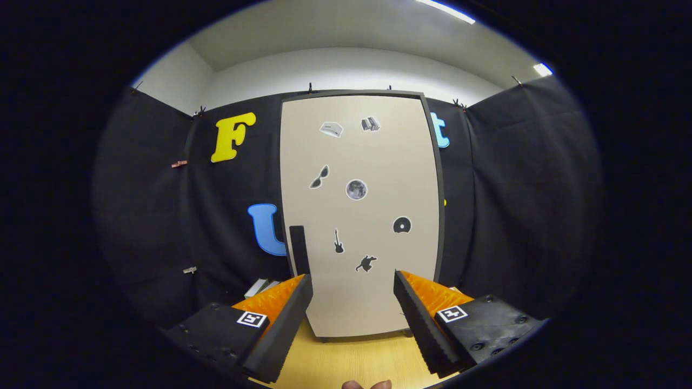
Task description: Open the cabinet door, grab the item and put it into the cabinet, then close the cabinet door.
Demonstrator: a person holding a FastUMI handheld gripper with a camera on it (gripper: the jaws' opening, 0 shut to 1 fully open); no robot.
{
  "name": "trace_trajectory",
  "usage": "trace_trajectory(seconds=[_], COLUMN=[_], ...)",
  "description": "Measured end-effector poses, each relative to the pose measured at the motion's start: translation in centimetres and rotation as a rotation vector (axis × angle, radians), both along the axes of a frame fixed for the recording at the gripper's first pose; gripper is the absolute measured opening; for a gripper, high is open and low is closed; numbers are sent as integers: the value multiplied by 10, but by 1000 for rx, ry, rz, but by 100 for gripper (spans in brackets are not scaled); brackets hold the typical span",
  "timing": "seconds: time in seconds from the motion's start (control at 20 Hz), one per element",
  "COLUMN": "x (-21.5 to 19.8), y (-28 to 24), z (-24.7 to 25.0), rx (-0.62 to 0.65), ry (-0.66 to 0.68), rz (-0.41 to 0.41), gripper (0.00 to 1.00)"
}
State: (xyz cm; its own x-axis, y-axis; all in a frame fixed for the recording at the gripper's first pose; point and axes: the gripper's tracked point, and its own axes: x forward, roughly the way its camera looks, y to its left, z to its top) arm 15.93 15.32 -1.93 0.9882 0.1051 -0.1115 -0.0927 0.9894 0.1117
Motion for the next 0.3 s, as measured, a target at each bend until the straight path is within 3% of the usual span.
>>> trace_trajectory(seconds=[0.3], x=[0], y=[1], z=[2], rx=[-2], ry=[-4], rz=[4], gripper=[98])
